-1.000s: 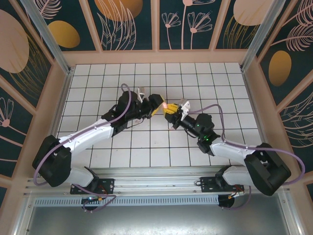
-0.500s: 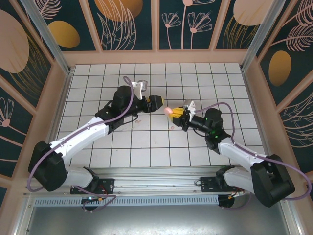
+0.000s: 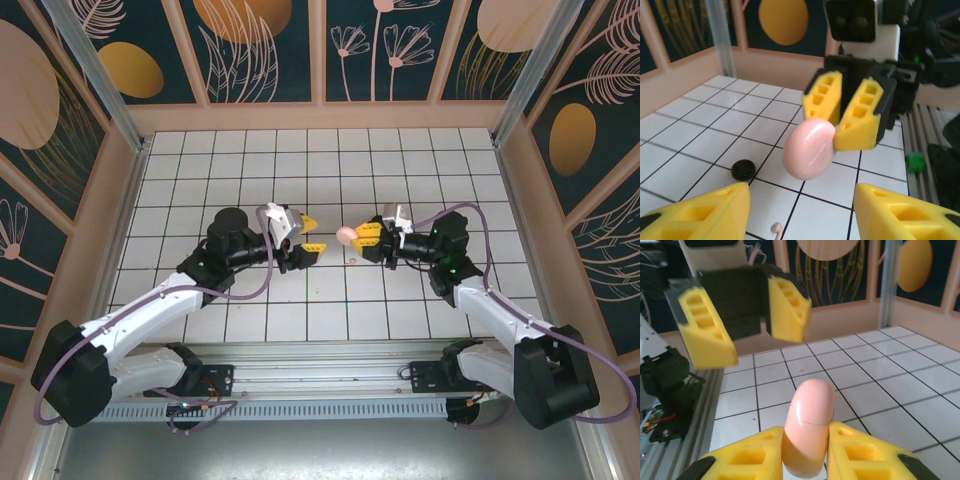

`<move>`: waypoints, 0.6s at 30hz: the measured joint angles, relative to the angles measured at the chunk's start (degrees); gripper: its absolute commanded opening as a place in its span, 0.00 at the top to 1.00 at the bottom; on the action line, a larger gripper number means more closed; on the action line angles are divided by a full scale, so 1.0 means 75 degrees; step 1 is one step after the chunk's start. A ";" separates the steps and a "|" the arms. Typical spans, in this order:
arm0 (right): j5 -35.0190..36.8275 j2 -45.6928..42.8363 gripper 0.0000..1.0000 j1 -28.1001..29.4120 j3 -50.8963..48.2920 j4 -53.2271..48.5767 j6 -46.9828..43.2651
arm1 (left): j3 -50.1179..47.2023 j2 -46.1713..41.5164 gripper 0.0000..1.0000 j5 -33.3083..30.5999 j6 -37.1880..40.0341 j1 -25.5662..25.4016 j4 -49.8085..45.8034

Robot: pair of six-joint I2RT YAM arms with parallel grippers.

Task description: Insert wireless bluetooth earbuds into charging case

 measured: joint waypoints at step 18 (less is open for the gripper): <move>-0.1279 0.0746 0.74 0.0090 0.1186 -0.1163 -0.1081 | -0.0009 0.0810 0.52 0.1489 0.1142 0.0087 0.0720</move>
